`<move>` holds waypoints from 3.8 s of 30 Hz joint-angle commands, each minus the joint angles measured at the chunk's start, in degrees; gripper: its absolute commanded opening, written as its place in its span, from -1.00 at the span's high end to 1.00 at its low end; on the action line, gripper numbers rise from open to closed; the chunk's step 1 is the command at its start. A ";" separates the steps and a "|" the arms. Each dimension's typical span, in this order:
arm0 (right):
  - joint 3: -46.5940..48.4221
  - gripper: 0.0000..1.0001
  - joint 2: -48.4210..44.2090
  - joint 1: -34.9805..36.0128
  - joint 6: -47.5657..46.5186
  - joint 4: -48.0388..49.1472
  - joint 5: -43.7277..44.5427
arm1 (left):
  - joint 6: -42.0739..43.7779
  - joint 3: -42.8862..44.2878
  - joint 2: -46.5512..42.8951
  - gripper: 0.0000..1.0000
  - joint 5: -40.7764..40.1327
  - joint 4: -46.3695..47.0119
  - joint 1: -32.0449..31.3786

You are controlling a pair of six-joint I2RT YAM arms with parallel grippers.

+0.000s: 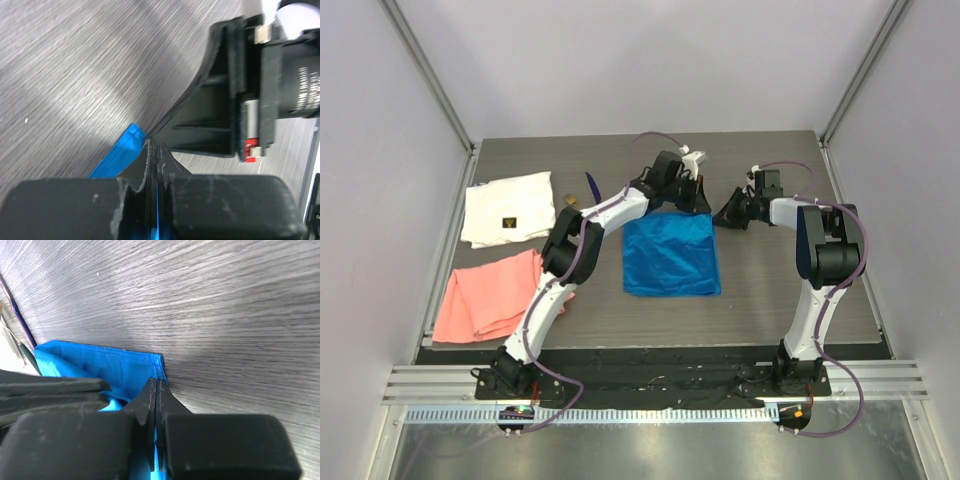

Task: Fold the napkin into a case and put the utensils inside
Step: Smooth out the lower triangle-folded napkin at the center of the board.

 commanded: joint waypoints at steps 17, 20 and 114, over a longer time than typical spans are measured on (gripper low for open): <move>2.14 0.98 -3.05 0.33 -0.66 -2.73 2.94 | -5.58 6.36 4.86 1.00 -1.69 3.86 -0.63; 3.28 0.98 -5.16 0.24 -0.66 -4.75 3.55 | -6.46 6.71 5.57 1.00 -2.04 3.95 -0.45; -19.65 0.98 -21.08 4.99 -10.15 -17.41 8.74 | -16.04 -62.29 -47.69 0.64 -55.46 -12.21 -12.58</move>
